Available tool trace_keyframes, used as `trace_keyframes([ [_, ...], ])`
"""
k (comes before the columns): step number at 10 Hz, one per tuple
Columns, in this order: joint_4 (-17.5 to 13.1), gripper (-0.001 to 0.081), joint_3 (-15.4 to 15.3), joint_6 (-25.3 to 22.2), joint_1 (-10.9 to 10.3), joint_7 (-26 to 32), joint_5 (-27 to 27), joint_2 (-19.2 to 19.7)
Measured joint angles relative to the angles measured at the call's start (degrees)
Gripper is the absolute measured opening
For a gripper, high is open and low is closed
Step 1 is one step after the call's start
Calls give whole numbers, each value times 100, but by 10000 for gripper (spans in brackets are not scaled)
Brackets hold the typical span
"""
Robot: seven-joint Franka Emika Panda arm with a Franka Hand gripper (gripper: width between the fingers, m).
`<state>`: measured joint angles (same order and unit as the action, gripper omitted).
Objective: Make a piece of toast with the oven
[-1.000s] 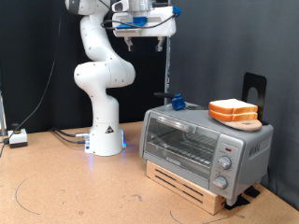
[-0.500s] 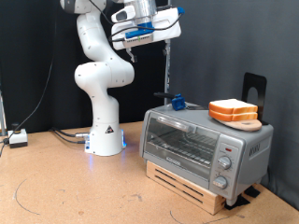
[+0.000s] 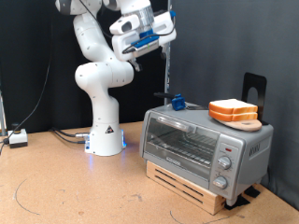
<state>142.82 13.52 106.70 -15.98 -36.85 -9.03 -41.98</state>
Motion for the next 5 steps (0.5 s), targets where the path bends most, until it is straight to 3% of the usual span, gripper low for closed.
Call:
trace_keyframes([
  [2,28,809,9,78,24,-231,-223,-12],
  [5,415,809,32,965,9,-105,-625,4],
])
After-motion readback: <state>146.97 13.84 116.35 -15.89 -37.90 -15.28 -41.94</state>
